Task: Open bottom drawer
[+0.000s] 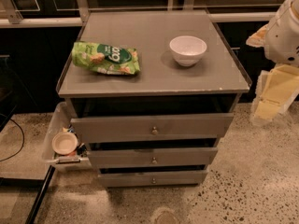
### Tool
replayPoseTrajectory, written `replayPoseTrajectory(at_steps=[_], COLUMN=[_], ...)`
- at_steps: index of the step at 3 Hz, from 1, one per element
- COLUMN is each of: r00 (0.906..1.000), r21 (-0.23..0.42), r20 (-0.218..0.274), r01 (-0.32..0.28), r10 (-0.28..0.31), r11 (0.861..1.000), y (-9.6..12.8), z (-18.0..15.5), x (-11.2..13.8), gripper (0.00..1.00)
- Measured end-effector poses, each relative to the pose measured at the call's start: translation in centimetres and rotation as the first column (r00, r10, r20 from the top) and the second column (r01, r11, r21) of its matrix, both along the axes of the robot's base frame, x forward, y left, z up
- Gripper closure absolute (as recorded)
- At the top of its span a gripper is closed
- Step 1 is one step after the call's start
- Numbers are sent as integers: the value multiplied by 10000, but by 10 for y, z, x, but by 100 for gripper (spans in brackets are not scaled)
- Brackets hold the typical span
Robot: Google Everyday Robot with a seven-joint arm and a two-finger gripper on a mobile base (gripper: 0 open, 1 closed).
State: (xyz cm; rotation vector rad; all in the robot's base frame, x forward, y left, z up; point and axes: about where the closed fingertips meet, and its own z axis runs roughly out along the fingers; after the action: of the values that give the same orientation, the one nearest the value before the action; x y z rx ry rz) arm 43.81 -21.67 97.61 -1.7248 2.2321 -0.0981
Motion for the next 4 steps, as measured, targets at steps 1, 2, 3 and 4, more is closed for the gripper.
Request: replayPoseTrajectory(at_steps=[1, 2, 3, 4], r00=[10000, 9998, 9995, 9981], r21=[-4, -88, 20, 313], r20=[18, -101, -326, -168], r01=[2, 141, 24, -584], r10=[-2, -142, -23, 589], r11=[10000, 9999, 10000, 9978], y=[0, -5, -12, -17], z=[0, -28, -80, -132], x=[0, 1, 1, -3], gripper=[0, 0, 0, 0])
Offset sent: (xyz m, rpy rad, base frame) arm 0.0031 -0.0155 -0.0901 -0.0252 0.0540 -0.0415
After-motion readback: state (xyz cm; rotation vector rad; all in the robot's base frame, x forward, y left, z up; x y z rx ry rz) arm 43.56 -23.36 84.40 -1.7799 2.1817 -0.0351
